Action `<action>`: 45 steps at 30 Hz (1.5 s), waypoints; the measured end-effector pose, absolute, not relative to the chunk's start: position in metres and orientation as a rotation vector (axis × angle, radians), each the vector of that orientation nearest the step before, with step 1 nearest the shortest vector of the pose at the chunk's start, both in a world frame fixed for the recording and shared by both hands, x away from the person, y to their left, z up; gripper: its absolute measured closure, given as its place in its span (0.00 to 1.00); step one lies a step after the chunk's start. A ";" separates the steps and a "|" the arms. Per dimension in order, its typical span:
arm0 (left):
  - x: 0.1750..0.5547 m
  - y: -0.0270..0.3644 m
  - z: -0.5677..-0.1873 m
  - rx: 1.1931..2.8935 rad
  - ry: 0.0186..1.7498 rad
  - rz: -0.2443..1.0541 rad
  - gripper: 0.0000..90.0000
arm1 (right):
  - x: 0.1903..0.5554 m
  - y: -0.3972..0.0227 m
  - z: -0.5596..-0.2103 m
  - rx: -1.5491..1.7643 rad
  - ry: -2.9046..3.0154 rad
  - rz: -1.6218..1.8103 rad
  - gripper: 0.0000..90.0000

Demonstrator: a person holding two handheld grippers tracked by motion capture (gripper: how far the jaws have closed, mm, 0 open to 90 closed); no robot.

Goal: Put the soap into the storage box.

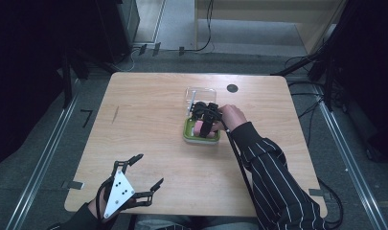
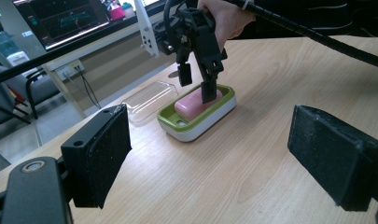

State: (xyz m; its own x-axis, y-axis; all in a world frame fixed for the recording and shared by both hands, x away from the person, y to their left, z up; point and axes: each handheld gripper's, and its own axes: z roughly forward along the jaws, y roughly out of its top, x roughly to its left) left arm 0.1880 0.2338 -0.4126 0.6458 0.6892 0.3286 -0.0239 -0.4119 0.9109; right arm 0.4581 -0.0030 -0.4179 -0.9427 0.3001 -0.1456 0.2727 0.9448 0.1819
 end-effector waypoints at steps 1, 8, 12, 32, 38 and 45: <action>0.188 0.234 -0.413 1.839 0.530 0.871 0.15 | 0.457 -0.003 -0.417 0.433 2.929 0.239 0.17; 0.188 0.234 -0.412 1.842 0.526 0.871 0.15 | 0.449 -0.009 -0.405 0.505 2.917 0.236 0.12; 0.188 0.233 -0.412 1.840 0.527 0.871 0.15 | 0.446 -0.014 -0.399 0.565 2.903 0.220 0.08; 0.188 0.233 -0.412 1.841 0.526 0.872 0.15 | 0.413 -0.041 -0.379 0.700 2.854 0.171 0.01; 0.188 0.233 -0.412 1.841 0.526 0.871 0.15 | 0.405 -0.052 -0.376 0.745 2.840 0.145 0.01; 0.188 0.233 -0.412 1.841 0.527 0.873 0.15 | 0.396 -0.065 -0.379 0.783 2.839 0.116 0.01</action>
